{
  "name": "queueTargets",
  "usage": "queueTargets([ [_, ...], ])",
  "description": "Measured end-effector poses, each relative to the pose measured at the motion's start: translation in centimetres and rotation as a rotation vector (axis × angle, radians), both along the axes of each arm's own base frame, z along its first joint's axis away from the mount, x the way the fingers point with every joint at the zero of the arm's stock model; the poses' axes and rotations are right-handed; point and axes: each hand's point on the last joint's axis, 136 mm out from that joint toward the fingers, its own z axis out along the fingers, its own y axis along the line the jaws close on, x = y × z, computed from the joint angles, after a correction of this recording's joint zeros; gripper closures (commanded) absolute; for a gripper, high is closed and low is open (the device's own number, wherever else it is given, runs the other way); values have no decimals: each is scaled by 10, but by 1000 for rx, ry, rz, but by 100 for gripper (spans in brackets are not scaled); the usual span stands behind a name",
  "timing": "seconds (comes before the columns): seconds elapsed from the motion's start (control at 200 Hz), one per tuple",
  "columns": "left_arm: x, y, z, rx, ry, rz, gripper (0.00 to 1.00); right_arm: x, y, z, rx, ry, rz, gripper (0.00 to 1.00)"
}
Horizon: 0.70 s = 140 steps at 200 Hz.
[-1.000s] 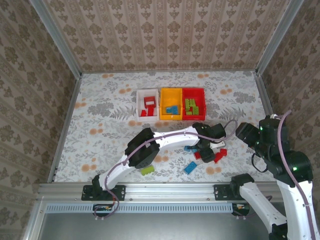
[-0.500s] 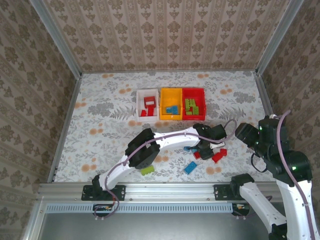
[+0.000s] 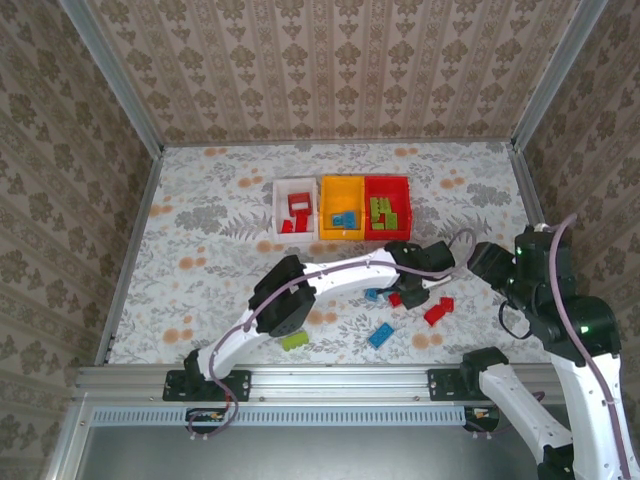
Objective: Sort the legos into containers by color
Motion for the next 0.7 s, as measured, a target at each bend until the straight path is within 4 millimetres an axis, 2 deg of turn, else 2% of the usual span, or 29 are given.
queueTargets([
  [0.135,23,5,43,-83,-24,69,72,10,5,2,-6,-2,31,30],
  [0.23,49,16,87,-176,-49,147,72,20,9,2,-15,-2,56,31],
  [0.315,76,41,130,-261,-78,243,72,33,13,3,-25,-6,83,31],
  [0.415,107,83,165,-333,-103,372,72,51,24,1,-35,1,134,31],
  [0.475,125,112,175,-352,-114,455,72,63,34,-3,-46,12,174,31],
  [0.535,144,142,177,-350,-122,546,72,77,49,-7,-53,20,225,30],
  [0.615,168,184,167,-318,-120,673,72,95,79,-14,-67,26,324,29],
  [0.7,192,224,149,-270,-112,800,72,114,119,-25,-58,33,444,29],
])
